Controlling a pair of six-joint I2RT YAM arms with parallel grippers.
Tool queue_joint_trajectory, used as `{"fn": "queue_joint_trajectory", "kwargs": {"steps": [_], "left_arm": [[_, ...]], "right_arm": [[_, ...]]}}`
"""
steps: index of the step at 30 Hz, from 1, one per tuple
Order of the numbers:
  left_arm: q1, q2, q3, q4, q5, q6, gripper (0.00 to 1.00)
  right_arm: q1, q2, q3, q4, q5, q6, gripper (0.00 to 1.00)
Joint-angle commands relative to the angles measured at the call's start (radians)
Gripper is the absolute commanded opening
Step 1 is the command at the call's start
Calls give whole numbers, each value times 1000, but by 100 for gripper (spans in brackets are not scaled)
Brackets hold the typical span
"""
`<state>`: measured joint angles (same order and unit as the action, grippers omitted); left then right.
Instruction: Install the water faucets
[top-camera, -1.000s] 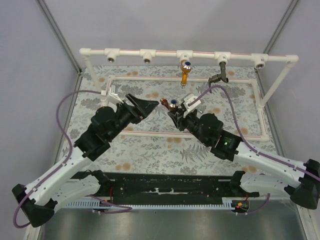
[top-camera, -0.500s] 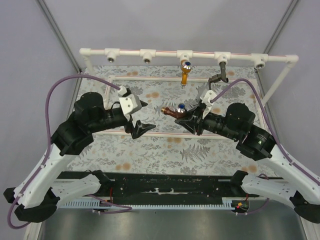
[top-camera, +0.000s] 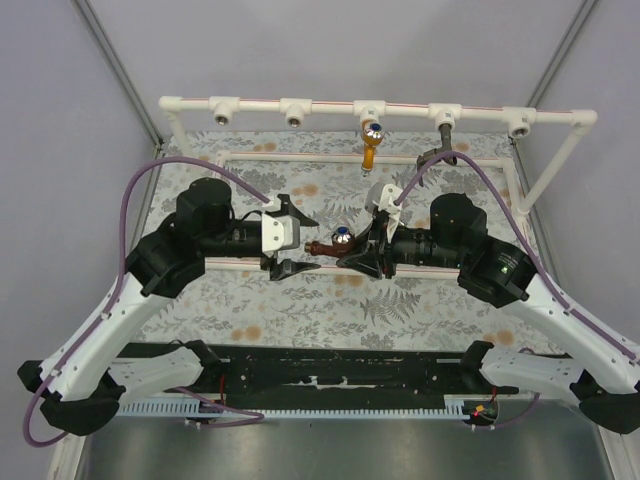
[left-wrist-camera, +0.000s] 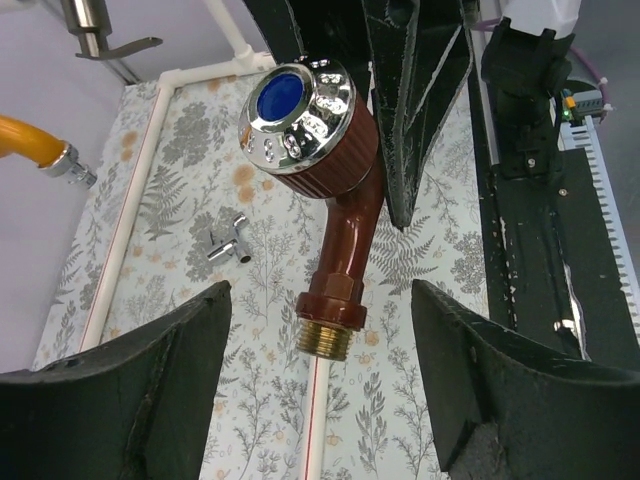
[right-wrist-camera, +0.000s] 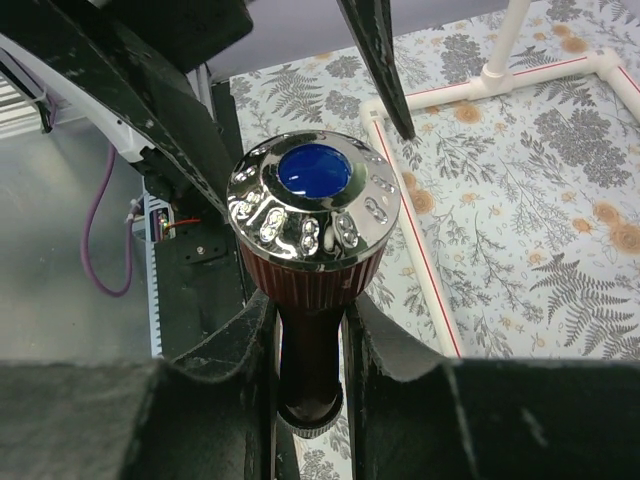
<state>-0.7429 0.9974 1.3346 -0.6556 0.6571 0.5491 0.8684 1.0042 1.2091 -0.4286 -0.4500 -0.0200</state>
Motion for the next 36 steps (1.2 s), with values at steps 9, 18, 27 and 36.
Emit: {"fn": "queue_joint_trajectory", "kwargs": {"steps": [9,18,27,36], "left_arm": [[-3,69,8,-32,59,104,62],[-3,49,3,-18,65,89,2],[-3,41,0,-6,58,54,2],[-3,44,1,-24,59,57,2]], "right_arm": [[1,17,38,108,-82,49,0],[0,19,26,102,-70,51,38],[0,70,63,85,-101,48,56],[0,91,89,70,-113,66,48]]}}
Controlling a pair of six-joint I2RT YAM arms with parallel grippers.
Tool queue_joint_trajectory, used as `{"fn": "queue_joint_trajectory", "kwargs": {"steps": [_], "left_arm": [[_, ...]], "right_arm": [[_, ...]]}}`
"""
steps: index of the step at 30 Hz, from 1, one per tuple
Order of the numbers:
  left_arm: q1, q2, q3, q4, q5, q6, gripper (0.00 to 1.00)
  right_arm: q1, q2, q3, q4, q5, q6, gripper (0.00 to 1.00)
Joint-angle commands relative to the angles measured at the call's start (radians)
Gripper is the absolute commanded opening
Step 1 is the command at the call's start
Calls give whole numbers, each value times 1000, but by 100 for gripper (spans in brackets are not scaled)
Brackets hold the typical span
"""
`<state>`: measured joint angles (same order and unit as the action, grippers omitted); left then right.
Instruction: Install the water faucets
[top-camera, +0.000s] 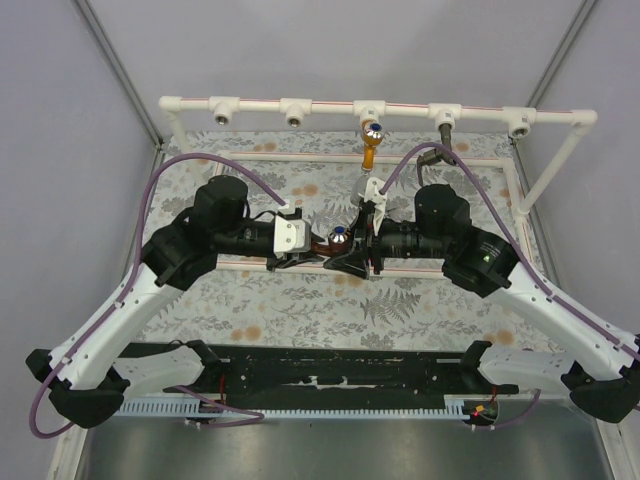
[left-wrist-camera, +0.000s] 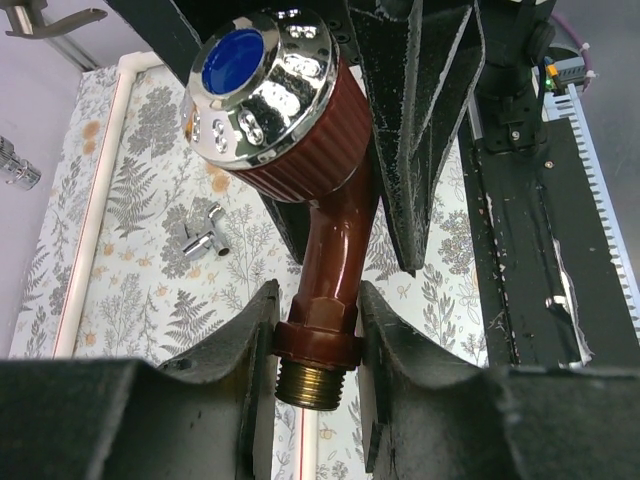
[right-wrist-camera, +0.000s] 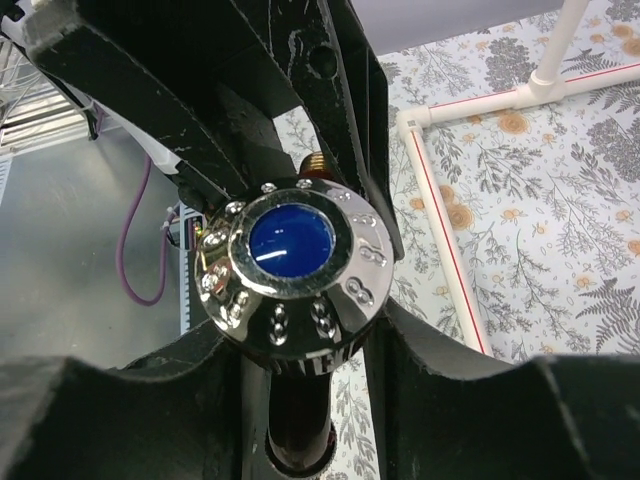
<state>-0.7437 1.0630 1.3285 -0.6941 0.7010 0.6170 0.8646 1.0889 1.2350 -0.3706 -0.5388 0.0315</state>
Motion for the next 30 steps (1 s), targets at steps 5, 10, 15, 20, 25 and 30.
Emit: {"fn": "queue_joint_trajectory", "kwargs": {"steps": [5,10,15,20,25,30], "left_arm": [[-2,-18,20,5,12,-2,2],[-2,-18,24,10,0,-6,2],[-2,-32,6,74,-5,-71,2],[-2,-35,-12,128,6,-117,2],[-2,-44,-34,171,-116,-232,33],[7,-41,-51,208,-503,-405,77]], "right_arm": [[2,22,87,-36,-23,2,48],[4,20,84,-57,-13,-2,42],[2,23,75,-90,5,-16,34],[2,19,58,-88,36,-22,11],[-4,6,49,-90,112,-22,0],[-48,-49,-17,-83,270,-16,0]]}}
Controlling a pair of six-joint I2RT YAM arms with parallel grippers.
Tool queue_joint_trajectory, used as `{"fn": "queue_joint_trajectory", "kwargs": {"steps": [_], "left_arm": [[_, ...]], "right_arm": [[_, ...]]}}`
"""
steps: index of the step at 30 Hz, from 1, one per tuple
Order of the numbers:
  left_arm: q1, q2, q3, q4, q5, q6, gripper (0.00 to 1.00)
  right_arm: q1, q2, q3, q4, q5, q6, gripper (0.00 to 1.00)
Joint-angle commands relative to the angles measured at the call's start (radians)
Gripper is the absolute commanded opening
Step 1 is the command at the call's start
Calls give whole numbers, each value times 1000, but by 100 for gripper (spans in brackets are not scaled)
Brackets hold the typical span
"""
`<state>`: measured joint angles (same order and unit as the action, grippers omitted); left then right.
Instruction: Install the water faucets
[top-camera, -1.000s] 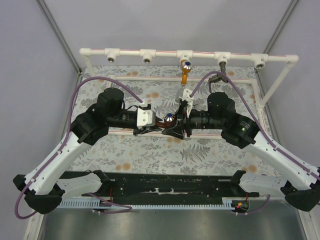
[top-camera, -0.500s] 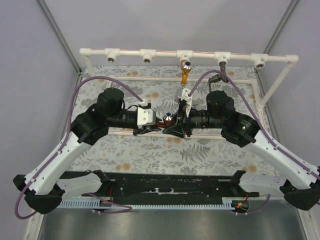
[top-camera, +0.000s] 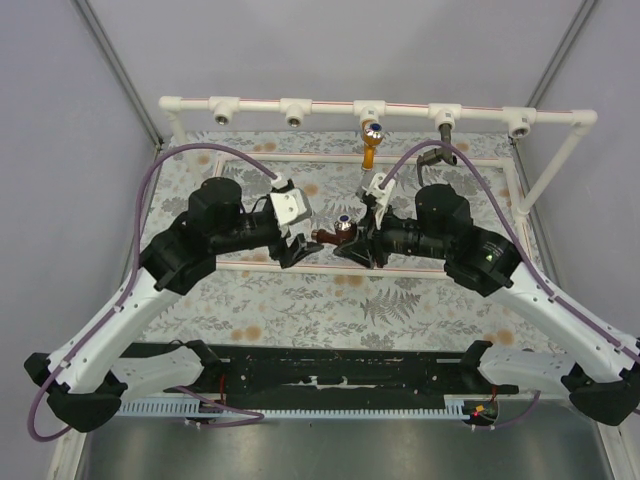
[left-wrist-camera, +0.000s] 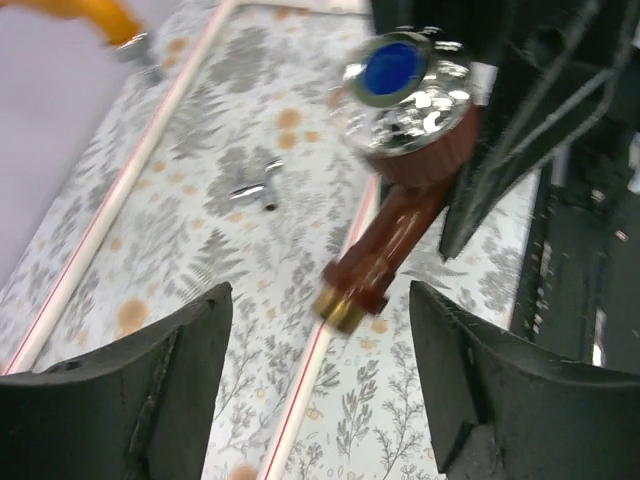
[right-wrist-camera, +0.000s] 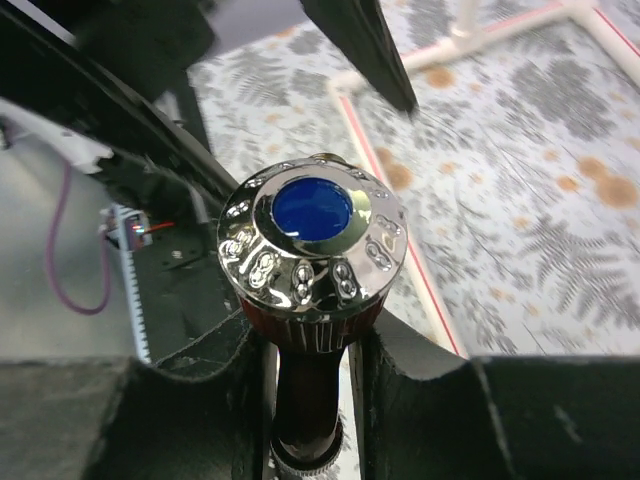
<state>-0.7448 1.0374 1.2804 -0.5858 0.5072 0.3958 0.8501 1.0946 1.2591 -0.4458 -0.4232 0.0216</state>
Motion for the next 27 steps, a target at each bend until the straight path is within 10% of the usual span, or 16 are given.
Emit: {"fn": "queue_joint_trajectory", "kwargs": {"steps": [1,6,12,27], "left_arm": [[12,-7,-7,96,-382,-204,82],[120,38,-82,107,-634,-340,85],[514,156,-272,158,-762,-629,85],[792,677,-231,382,-857,-561,80]], "right_arm": [[-42,-74,-58,-5,185,-5,0],[-51,-183,-156,22,397,3,0],[-56,-317,-288,42,584,-5,0],[-62,-528,-363,-68,799,-14,0]]}}
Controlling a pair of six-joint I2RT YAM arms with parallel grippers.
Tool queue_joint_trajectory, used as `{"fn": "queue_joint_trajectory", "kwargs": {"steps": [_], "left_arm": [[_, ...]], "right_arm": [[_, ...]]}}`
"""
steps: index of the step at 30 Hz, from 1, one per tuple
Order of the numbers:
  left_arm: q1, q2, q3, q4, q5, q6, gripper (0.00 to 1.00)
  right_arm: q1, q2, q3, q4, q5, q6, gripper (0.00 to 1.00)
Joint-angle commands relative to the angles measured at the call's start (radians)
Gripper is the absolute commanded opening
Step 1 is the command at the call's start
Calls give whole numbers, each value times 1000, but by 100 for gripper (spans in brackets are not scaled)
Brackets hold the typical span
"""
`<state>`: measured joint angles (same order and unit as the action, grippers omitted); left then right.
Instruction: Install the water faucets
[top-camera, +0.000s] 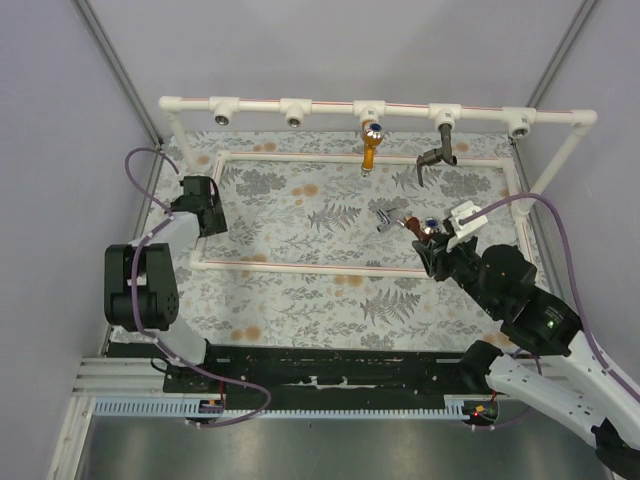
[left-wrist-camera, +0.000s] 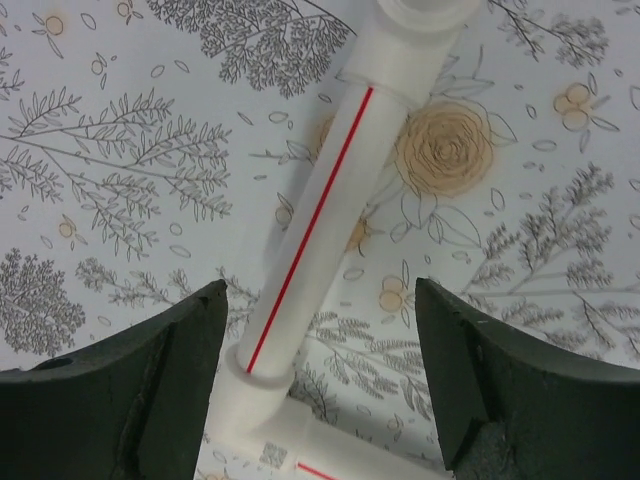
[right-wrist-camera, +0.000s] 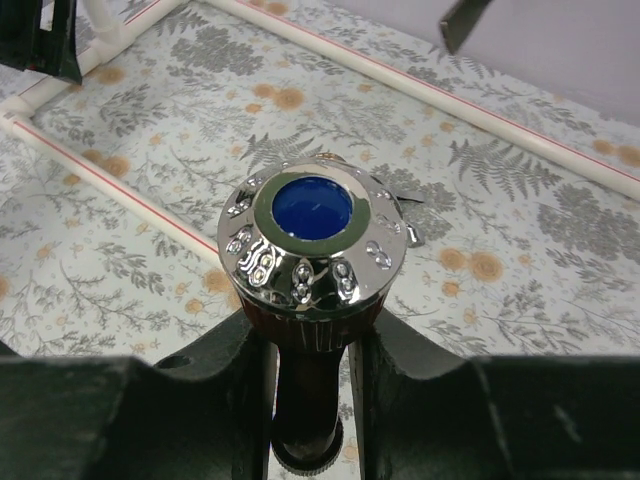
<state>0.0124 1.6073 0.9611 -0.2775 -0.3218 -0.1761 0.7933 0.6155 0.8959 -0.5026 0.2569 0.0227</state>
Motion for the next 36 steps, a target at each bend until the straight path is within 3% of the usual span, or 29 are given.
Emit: {"fn": "queue_joint_trajectory", "kwargs": {"steps": [1,4,8,11,14,19,22,24,26,29,31,36], "left_arm": [[43,138,111,57,-13,10,77],[54,201,157,26,15,6,68],[112,207,131,17,23,-34,30],[179,177,90,11,21,-46,10],[244,126,47,-2,-6,-74,2],[351,-21,-57,0,-74,-134,2],[406,-136,-134,18,-83,-190,9],[411,-206,-169,31,-97,-207,23],[408,-286,-196,37,-83,-220,42],[391,-394,-219,46,19,-209,65],[341,-435,-197,0,59,-201,75],[160,-556,-122,-179,49,-139,82]], "right_arm": [[-3,-65,-3,-23,146,-41,0],[-3,-124,-21,-34,263,-56,0],[-5,-209,-60,-13,439,-85,0],[-3,-258,-94,48,525,-116,0],[-3,-280,-124,114,571,-130,0],[-3,-215,-120,174,573,-133,0],[-3,-160,-104,190,579,-139,0],[-9,-135,-95,199,582,-151,0],[-26,-116,-88,206,584,-158,0],[-63,-82,-71,210,552,-153,0],[-104,-53,-51,208,503,-139,0],[-195,30,1,188,372,-103,0]]}}
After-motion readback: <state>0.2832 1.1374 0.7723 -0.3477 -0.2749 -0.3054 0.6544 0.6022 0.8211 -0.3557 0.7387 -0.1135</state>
